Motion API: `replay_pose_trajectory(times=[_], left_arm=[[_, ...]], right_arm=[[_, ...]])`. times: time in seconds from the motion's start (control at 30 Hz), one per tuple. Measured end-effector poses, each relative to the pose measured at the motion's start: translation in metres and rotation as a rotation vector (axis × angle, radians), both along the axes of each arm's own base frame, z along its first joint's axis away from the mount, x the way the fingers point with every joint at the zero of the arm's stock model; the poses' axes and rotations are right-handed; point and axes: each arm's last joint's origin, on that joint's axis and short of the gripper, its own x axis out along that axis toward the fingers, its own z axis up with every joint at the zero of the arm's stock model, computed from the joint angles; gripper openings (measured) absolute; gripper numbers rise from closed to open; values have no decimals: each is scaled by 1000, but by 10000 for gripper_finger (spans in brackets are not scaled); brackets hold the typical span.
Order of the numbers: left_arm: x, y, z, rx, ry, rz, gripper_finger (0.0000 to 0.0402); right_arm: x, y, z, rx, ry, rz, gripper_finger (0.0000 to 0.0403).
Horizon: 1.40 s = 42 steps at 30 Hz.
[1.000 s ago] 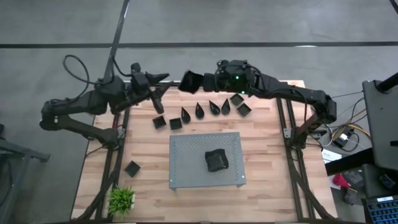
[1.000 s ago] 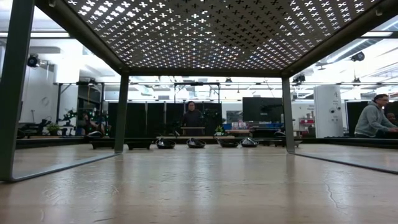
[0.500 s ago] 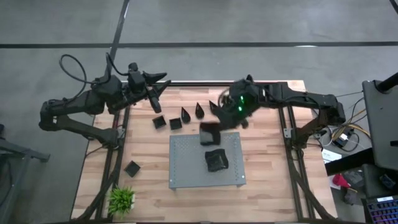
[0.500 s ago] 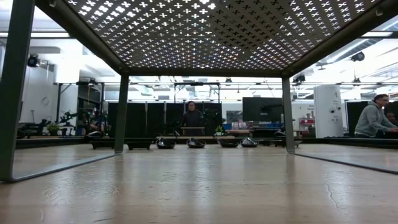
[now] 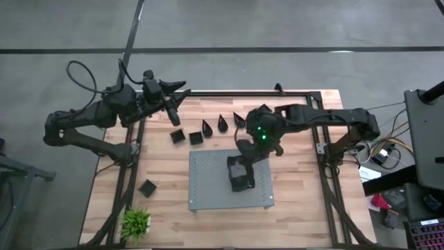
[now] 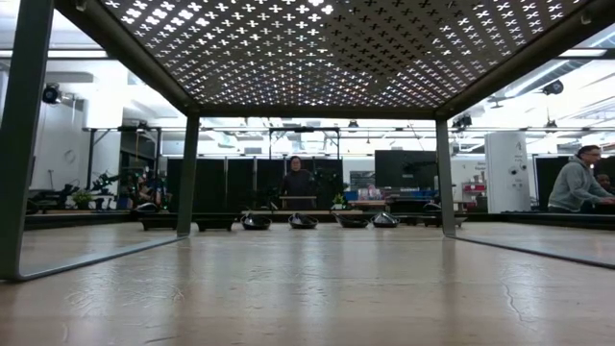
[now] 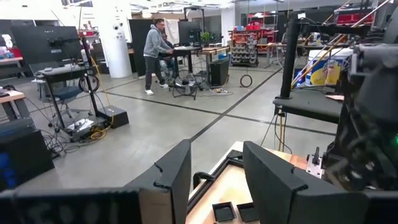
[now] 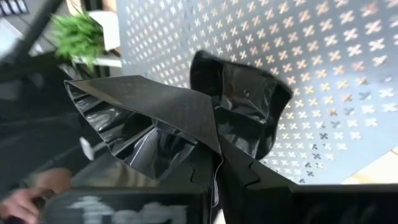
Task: Pick & Place Mini shaped plates
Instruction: Stack the distorted square plate on top of the other distorted square plates on the shelf
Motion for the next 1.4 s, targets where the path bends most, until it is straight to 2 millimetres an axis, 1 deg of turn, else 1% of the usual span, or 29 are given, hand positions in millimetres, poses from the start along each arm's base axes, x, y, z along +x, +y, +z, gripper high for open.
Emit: replay_pose_trajectory(times=[0.13, 0.37, 0.47, 0.6, 0.7, 0.93, 1.13, 1.27, 1.4], left_arm=[[0, 0, 0, 0, 0, 1, 140], [0, 0, 0, 0, 0, 1, 140], [0, 0, 0, 0, 1, 1, 140], [0, 0, 0, 0, 1, 1, 140], [0, 0, 0, 0, 2, 1, 140], [0, 0, 0, 0, 2, 1, 140], [0, 0, 0, 0, 3, 1, 140], [0, 0, 0, 1, 3, 1, 139], [0, 0, -1, 0, 4, 1, 138]], right_arm=[[6, 1, -7, -13, 6, 38, 8], [-1, 1, -16, -40, 108, 61, 8], [0, 5, -16, -70, 94, 61, 8], [0, 6, -16, -79, 98, 55, 8], [4, 7, -20, -71, 112, 45, 8], [11, 19, -27, -50, 113, 75, 8], [13, 19, -29, -60, 131, 57, 8], [17, 19, -36, -46, 158, 50, 8], [19, 20, -37, -37, 159, 51, 8]])
